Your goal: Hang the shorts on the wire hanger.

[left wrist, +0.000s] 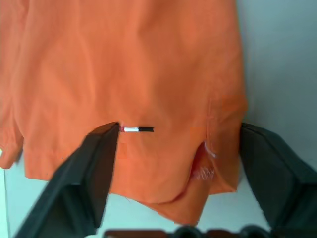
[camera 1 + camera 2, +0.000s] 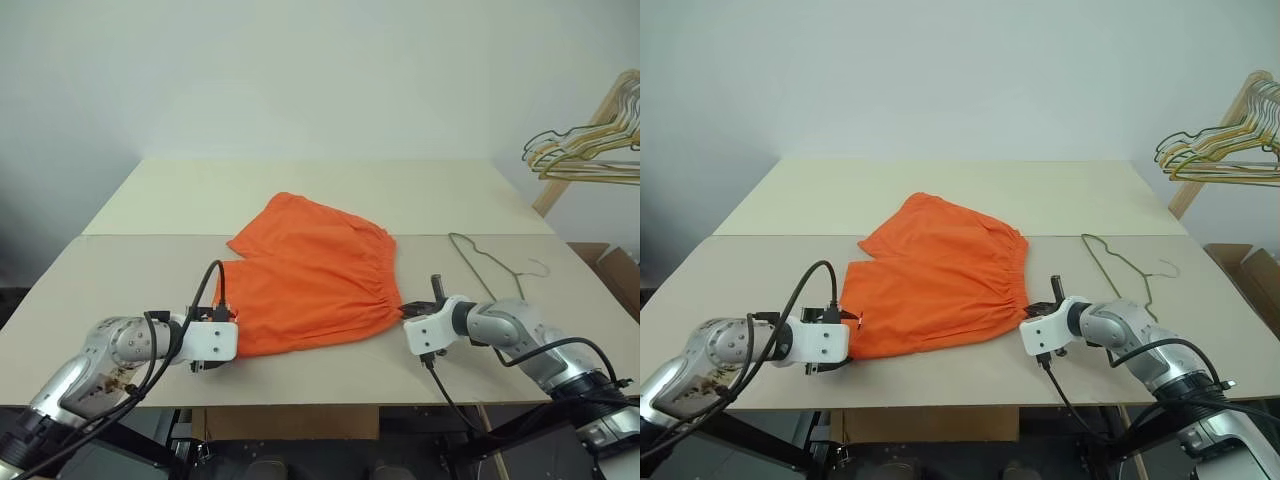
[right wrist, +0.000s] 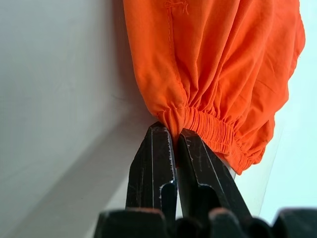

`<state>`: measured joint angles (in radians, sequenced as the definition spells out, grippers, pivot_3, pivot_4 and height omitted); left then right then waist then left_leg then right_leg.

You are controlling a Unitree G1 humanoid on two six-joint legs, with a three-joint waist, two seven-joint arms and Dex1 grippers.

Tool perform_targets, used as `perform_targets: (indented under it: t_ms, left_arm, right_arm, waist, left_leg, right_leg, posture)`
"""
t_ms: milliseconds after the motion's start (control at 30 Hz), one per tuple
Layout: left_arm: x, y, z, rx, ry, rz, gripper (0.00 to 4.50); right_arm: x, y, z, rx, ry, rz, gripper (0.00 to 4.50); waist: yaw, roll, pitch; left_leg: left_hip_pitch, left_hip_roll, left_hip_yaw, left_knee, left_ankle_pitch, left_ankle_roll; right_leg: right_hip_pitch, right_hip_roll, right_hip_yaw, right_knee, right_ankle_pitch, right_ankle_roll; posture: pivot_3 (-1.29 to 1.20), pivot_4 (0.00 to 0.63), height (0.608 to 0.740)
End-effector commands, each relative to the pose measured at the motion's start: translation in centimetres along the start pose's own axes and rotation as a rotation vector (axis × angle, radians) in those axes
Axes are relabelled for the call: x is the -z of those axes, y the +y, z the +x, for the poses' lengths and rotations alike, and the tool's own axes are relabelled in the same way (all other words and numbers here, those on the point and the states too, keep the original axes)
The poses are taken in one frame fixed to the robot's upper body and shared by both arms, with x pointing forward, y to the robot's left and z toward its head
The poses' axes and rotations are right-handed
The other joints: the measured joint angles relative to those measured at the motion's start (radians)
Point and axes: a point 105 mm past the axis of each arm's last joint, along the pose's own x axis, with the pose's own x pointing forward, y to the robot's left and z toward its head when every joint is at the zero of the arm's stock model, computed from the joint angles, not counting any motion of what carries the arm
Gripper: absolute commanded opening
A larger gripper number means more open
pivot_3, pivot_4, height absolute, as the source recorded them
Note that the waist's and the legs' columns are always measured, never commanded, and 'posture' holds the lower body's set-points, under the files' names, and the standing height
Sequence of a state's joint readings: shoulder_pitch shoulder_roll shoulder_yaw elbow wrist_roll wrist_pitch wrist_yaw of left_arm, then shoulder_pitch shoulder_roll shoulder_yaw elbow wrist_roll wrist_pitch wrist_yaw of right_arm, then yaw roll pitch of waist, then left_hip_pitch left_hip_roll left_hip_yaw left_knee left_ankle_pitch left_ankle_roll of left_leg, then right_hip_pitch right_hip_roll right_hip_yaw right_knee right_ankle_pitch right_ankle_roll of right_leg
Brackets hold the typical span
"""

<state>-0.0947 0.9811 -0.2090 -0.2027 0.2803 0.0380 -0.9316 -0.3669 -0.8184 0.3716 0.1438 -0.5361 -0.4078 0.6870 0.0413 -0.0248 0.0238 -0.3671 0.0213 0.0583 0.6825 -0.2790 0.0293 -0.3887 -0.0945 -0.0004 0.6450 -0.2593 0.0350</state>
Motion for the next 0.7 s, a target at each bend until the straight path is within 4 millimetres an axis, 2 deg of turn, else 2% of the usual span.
perform_targets:
  t_ms: [33,300,500,600,700]
  left_arm:
    - [1.2,0.6,0.0,-0.028,0.060,0.014,2.66]
    - [1.5,1.5,0.0,-0.049,0.055,0.004,0.03]
    - [1.0,2.5,-0.6,-0.047,-0.007,0.001,0.01]
    - [-0.1,2.1,-2.1,0.069,-0.099,-0.004,0.01]
    - [-0.5,2.1,-3.2,0.106,-0.143,0.027,0.01]
  right_arm:
    - [0.3,-1.7,-1.1,0.059,0.012,-0.009,0.00]
    - [0.1,-1.7,-1.0,0.062,0.008,-0.004,0.00]
    - [-1.0,-1.9,-1.3,0.063,-0.032,0.021,0.00]
    - [-1.7,-1.8,-2.0,0.050,-0.069,0.024,0.00]
    - [-2.0,-1.5,-2.6,0.030,-0.099,0.014,0.00]
  waist:
    - [-0.001,0.000,0.000]
    - [-0.002,0.000,0.000]
    - [-0.001,0.000,0.000]
    - [-0.002,0.000,0.000]
    - [-0.003,0.000,0.000]
  left_leg:
    - [0.000,0.000,0.000,0.000,0.000,0.000]
    - [-0.001,0.001,0.000,0.000,0.000,0.000]
    - [-0.001,0.001,0.000,0.000,0.000,0.000]
    - [-0.002,0.001,0.000,0.000,0.000,0.000]
    - [-0.002,0.002,0.000,0.000,0.000,0.000]
  right_leg:
    - [0.000,0.000,0.000,0.000,0.000,0.000]
    - [-0.001,0.001,0.000,0.000,0.000,0.000]
    - [-0.001,0.000,0.000,0.000,0.000,0.000]
    - [-0.001,0.000,0.000,-0.001,0.000,0.000]
    - [-0.002,0.000,0.000,-0.001,0.000,0.000]
  posture:
    - [0.09,0.000,0.740]
    - [0.09,0.000,0.740]
    - [0.09,0.000,0.740]
    - [0.10,0.000,0.740]
    - [0.10,0.000,0.740]
